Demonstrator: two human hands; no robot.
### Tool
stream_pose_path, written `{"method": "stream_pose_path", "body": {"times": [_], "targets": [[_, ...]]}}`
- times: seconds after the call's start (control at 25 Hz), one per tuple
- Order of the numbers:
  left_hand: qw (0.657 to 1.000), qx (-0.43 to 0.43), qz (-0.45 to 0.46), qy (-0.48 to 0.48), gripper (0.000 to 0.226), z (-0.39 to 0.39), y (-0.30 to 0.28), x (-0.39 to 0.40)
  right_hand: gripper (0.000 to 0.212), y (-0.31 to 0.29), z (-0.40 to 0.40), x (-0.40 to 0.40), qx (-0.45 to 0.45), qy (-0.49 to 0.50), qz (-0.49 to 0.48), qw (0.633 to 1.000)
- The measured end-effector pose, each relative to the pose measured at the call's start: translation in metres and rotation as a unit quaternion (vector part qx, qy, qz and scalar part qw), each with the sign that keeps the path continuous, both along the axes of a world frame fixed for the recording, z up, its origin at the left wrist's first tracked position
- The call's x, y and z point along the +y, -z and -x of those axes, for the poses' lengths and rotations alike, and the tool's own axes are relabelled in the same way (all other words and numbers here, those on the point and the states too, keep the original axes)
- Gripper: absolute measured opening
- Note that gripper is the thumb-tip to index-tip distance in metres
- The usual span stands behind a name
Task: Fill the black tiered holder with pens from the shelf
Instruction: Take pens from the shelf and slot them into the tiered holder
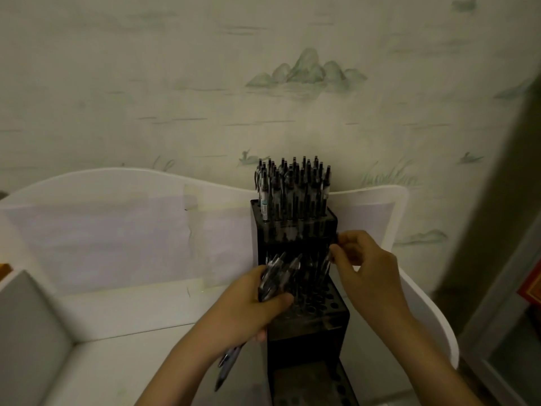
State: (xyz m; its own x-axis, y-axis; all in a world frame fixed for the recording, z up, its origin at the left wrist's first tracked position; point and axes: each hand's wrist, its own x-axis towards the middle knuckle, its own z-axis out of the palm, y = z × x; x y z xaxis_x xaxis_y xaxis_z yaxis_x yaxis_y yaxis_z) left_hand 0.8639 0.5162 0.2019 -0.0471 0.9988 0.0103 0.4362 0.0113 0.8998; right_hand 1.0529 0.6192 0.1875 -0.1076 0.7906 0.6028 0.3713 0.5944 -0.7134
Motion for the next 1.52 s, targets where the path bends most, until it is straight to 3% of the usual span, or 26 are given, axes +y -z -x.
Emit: {"method": "stream_pose_path", "body": {"times": [0.28,0.64,0.8,1.04,1.2,1.36,1.52], "targets": [[1.0,0.003,0.001,-0.004,0.017,0.008,0.001,0.001,0.014,-0.002,0.009,0.001,-0.047,-0.011,-0.008,0.999],[1.0,-0.002,-0.005,0.001,0.018,0.008,0.0,0.001,0.023,-0.025,0.009,0.015,-0.105,-0.033,0.068,0.992],[1.0,-0.006,-0.013,0.003,0.019,0.008,-0.001,0.0,0.019,-0.01,0.011,0.013,-0.153,-0.034,0.13,0.979],[1.0,-0.022,-0.018,0.008,0.015,0.005,-0.002,0.0,0.015,-0.007,0.004,0.003,-0.179,-0.012,0.122,0.976],[0.999,-0.025,-0.009,0.018,0.016,0.002,0.0,0.001,0.013,-0.009,0.006,-0.026,-0.066,-0.014,0.018,0.998],[1.0,-0.004,-0.011,0.026,0.021,-0.003,0.002,0.005,0.006,-0.008,0.02,-0.042,0.022,-0.158,0.189,0.969],[0.999,0.002,-0.041,0.035,0.019,-0.004,0.0,0.006,0.006,-0.014,0.021,-0.037,0.153,-0.178,0.266,0.935]]}}
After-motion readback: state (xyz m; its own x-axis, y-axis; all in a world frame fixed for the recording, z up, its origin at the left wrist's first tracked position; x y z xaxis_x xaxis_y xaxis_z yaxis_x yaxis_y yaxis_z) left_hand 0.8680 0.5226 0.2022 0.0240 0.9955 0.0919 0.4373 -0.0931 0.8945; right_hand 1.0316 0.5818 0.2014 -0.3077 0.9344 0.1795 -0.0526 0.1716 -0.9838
